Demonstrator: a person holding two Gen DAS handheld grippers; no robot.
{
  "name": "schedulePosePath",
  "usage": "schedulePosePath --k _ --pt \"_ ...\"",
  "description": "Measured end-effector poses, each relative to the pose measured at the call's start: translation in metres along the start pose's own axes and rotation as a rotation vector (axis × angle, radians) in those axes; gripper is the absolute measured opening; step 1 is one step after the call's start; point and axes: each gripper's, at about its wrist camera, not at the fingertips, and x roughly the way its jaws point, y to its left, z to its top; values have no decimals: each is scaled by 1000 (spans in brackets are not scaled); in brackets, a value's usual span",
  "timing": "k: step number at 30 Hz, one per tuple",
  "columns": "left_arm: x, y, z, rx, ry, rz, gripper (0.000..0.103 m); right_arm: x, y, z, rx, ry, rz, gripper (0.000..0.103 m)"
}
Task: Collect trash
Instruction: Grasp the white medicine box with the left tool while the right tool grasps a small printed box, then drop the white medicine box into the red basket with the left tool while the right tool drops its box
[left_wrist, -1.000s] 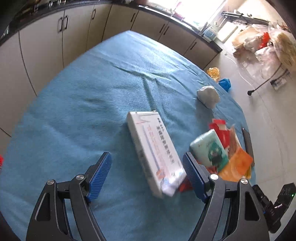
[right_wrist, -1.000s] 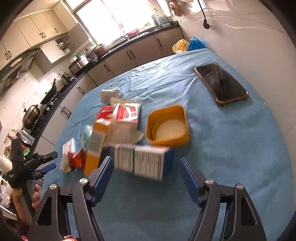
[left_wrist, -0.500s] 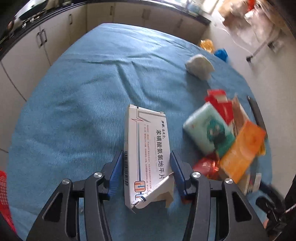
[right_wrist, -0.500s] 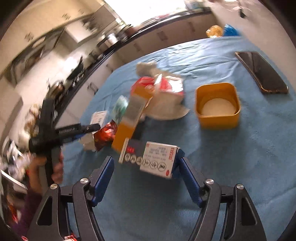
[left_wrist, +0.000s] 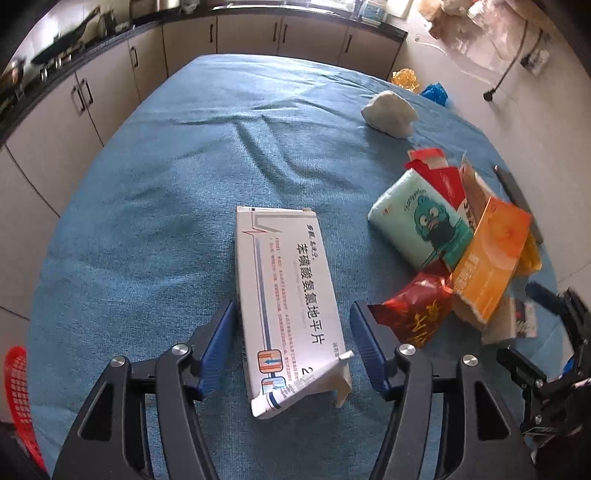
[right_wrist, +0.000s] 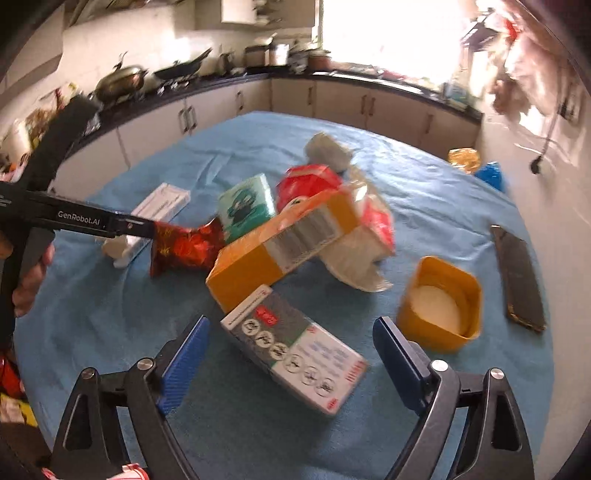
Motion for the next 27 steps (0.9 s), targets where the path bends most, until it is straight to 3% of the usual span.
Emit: schedulePosePath --k 1,2,3,4,6,12,20,27 --pt "0 -2 -2 13 0 9 58 4 1 1 -8 7 3 89" --pt "-2 -3 -3 24 -2 15 55 6 3 1 -12 15 5 82" --pt "-4 -3 -6 29 2 -3 55 6 3 0 -6 21 12 68" --pt "-7 -2 -8 22 2 -27 54 7 3 -1 8 31 32 66" --pt "-15 1 -13 13 -15 -32 54 1 5 -5 35 33 59 37" --pt "-54 13 -38 -1 -94 -8 54 -19 15 -14 99 20 104 37" --pt "-126 48 -85 -71 -214 21 54 -59 45 -18 131 -60 147 37" --pt "-177 102 -139 -183 -309 146 55 -76 85 -12 118 -96 233 37"
